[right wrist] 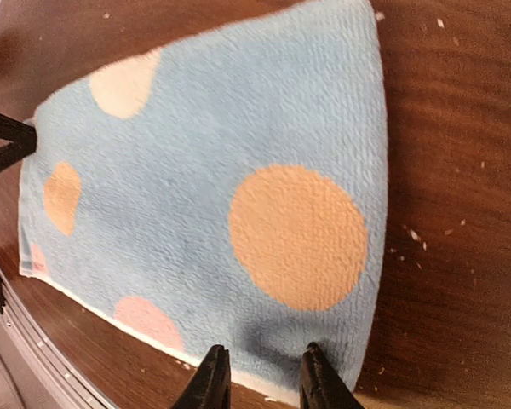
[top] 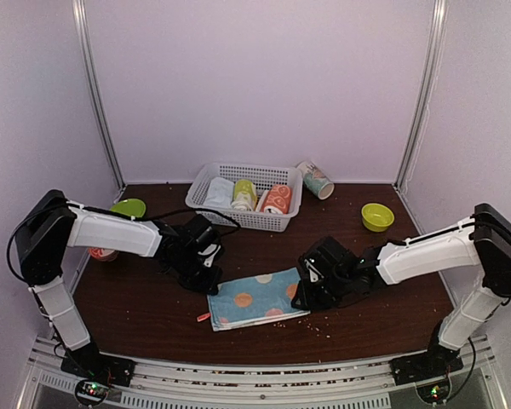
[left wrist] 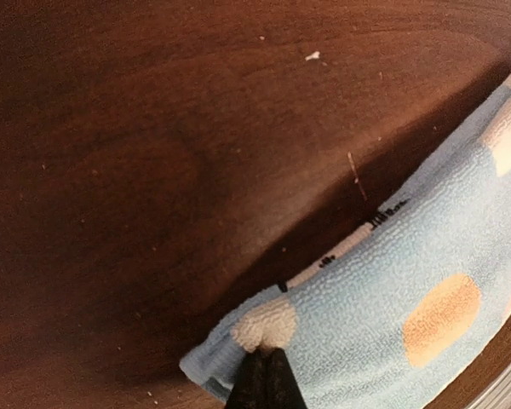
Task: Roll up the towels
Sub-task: Smooth out the towel at the center of the board, then roll the towel at the center of the board.
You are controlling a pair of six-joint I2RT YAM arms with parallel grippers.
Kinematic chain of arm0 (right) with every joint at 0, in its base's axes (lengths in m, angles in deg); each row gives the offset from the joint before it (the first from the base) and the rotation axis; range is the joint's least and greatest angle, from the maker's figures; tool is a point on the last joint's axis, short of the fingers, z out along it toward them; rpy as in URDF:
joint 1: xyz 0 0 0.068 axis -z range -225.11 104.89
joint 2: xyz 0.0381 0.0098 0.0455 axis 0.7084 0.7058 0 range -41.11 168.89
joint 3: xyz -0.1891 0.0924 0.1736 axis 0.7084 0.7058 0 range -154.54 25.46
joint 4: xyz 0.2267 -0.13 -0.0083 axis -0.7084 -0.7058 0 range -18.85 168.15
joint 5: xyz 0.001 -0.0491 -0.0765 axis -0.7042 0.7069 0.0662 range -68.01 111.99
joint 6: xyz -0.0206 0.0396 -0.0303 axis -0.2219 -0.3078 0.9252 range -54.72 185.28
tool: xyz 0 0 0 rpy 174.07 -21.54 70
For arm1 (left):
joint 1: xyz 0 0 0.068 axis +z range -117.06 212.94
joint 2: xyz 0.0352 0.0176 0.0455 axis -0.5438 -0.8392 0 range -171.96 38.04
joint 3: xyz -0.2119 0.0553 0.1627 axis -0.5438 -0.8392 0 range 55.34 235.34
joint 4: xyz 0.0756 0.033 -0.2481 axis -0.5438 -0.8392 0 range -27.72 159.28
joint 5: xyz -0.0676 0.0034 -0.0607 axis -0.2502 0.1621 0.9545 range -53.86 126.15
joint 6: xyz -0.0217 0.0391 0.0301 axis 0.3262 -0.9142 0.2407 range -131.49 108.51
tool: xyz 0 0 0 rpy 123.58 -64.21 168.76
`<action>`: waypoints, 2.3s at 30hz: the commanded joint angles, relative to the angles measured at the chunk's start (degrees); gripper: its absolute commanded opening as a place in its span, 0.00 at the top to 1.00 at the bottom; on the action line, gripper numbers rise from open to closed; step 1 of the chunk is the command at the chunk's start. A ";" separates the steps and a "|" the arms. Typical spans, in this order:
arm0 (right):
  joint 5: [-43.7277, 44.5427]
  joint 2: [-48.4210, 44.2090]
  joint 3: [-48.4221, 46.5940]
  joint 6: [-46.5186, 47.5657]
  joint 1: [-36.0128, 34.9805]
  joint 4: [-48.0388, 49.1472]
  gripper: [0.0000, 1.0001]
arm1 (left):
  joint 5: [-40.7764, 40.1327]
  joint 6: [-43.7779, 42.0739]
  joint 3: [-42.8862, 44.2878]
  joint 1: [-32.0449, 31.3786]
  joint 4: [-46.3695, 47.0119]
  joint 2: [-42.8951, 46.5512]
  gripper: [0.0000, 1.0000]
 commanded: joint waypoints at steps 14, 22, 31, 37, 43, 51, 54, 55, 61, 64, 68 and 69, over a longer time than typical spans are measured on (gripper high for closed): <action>2.15 -10.59 3.56 -1.46 3.91 -0.80 0.52 | 1.77 -2.77 -2.88 0.91 1.17 6.09 0.72; -8.17 -5.51 8.62 -6.32 8.17 14.55 0.53 | 2.48 -2.66 -1.02 -0.09 -1.06 10.43 0.54; -11.54 0.95 13.20 -13.25 8.69 25.41 0.59 | -0.27 -2.56 -2.17 -1.25 -1.95 9.61 0.56; -11.87 3.07 14.94 -14.64 8.78 28.18 0.83 | -0.85 -3.11 -1.88 -1.71 -1.94 8.44 0.57; -5.44 -4.13 13.57 -7.96 9.49 16.17 1.00 | -0.39 -3.42 -0.57 -3.59 -1.68 7.16 0.58; 5.80 -12.78 6.29 3.72 8.69 -6.61 1.00 | 1.33 -1.67 1.76 -6.18 1.47 5.36 0.59; 10.10 -13.03 2.46 5.93 7.27 -13.77 1.00 | 1.65 -1.22 2.71 -6.45 2.03 4.73 0.60; 11.60 -12.75 1.31 6.30 6.52 -15.43 1.00 | 1.85 -1.07 2.95 -6.53 2.34 4.60 0.60; 18.80 -8.23 -4.57 7.54 1.03 -20.57 1.00 | 3.23 -0.23 3.19 -6.90 4.11 4.23 0.60; 19.06 -6.33 -6.52 7.70 -1.20 -20.41 1.00 | 3.60 -0.12 3.16 -7.16 4.56 3.93 0.60; 18.33 -3.72 -8.79 7.54 -3.17 -19.79 1.00 | 4.26 0.11 2.85 -7.48 5.48 3.26 0.61; 18.01 -3.09 -9.35 7.45 -3.42 -19.55 1.00 | 4.32 0.17 2.79 -7.56 5.65 2.91 0.61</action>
